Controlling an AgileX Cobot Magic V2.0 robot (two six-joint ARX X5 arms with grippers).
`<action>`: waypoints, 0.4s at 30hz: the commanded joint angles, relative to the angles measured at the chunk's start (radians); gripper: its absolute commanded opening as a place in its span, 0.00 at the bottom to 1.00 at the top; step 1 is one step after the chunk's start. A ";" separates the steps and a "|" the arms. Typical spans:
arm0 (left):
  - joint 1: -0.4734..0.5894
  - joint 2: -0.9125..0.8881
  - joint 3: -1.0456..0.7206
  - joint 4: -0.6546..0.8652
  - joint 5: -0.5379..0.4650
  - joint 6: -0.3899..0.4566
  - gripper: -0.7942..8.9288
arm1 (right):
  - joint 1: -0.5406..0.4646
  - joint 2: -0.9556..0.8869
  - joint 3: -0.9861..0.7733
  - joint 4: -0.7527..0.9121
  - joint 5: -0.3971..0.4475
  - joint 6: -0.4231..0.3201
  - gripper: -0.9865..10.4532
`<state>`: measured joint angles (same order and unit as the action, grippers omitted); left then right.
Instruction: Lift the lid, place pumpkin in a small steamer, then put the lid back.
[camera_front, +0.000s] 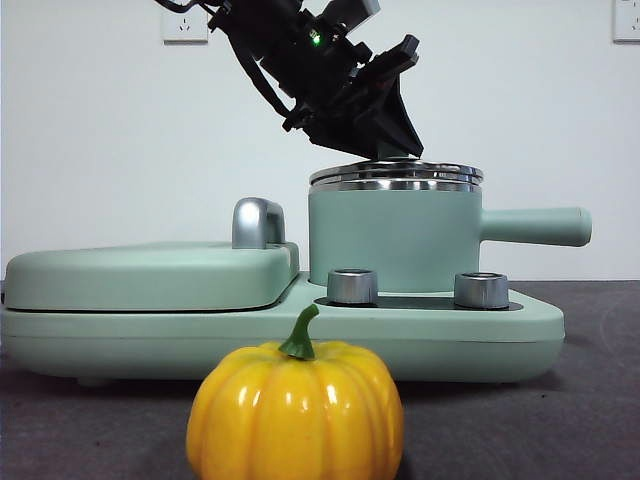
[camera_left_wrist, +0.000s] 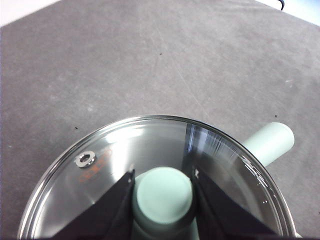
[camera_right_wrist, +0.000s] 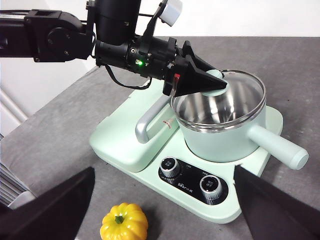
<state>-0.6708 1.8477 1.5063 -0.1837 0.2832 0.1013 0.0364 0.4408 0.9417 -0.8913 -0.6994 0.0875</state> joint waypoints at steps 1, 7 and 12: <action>-0.010 0.022 0.066 -0.003 0.001 -0.013 0.11 | 0.002 0.003 0.015 0.006 0.000 0.027 0.47; -0.009 0.021 0.181 -0.142 0.001 -0.009 0.11 | 0.004 0.040 0.016 -0.027 -0.012 0.047 0.47; -0.001 -0.001 0.246 -0.211 0.001 0.008 0.11 | 0.043 0.107 0.031 -0.069 -0.011 0.048 0.47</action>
<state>-0.6697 1.8557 1.7164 -0.4015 0.2829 0.0948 0.0731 0.5392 0.9459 -0.9688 -0.7067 0.1276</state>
